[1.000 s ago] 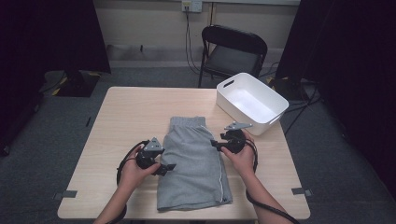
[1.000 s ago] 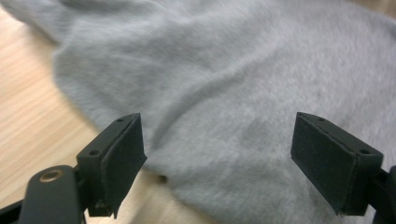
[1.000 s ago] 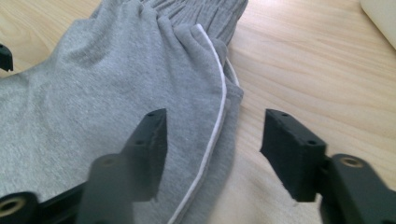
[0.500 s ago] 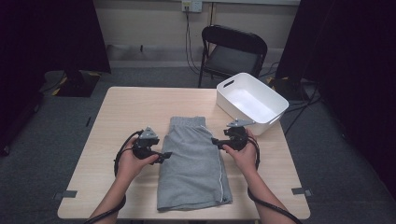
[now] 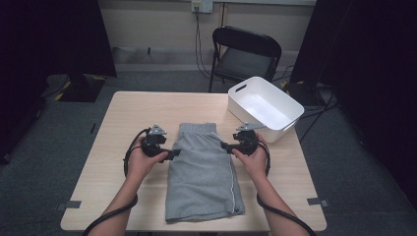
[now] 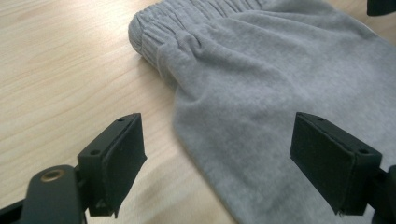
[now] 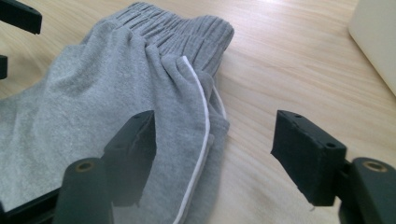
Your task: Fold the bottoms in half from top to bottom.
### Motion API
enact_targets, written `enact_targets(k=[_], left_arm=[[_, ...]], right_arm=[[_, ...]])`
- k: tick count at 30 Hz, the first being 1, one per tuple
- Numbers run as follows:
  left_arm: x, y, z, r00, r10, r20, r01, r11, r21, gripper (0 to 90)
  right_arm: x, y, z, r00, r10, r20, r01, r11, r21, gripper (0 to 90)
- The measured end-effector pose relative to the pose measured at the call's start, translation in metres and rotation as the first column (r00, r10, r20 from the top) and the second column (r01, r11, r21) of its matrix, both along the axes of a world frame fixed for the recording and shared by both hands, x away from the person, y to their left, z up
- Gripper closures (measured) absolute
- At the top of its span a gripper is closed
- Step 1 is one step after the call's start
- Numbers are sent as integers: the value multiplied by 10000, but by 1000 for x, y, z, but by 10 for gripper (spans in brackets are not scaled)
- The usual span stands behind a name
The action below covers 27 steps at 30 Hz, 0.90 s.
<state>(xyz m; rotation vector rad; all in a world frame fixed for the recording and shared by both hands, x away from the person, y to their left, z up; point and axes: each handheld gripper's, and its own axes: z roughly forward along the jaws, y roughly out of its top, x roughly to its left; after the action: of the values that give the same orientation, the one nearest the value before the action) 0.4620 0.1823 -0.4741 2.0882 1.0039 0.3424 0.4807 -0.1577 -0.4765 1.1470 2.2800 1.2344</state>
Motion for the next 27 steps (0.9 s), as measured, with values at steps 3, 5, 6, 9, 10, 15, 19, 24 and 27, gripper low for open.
enact_targets(k=[3, 5, 6, 9, 10, 15, 19, 24, 27], left_arm=[[5, -4, -4, 10000, 86, -44, -86, 9999, 73, 198], [7, -7, -5, 9999, 100, -55, -99, 9999, 100, 219], [8, -9, -6, 9999, 142, -5, -142, 9999, 73, 222], [10, -13, -7, 9999, 169, -22, -169, 9999, 5, 227], [10, -13, -7, 9999, 169, -22, -169, 9999, 5, 229], [12, -13, -9, 9998, 166, -140, -165, 9998, 80, 234], [12, -8, -8, 9995, 294, -137, -293, 9995, 130, 238], [12, -6, -6, 9991, 412, -88, -411, 9990, 203, 239], [12, -5, -5, 9990, 442, -72, -440, 9988, 234, 244]], right_arm=[[4, 3, -3, 10000, 7, -20, -7, 9999, -111, 335], [7, 6, -4, 10000, -5, -4, 5, 9997, -246, 350], [9, 7, -5, 10000, 45, 12, -44, 9997, -237, 357], [12, 11, -6, 9997, 165, 151, -158, 9987, -493, 395], [13, 12, -7, 9997, 228, 118, -221, 9982, -550, 409], [16, 10, -13, 9998, 156, -136, -163, 9984, -542, 409], [17, 8, -16, 9999, 101, -80, -107, 9972, -747, 438], [16, 11, -21, 9999, 26, -171, -46, 9929, -1188, 446], [16, 12, -24, 9998, 22, -222, -49, 9925, -1221, 451]])
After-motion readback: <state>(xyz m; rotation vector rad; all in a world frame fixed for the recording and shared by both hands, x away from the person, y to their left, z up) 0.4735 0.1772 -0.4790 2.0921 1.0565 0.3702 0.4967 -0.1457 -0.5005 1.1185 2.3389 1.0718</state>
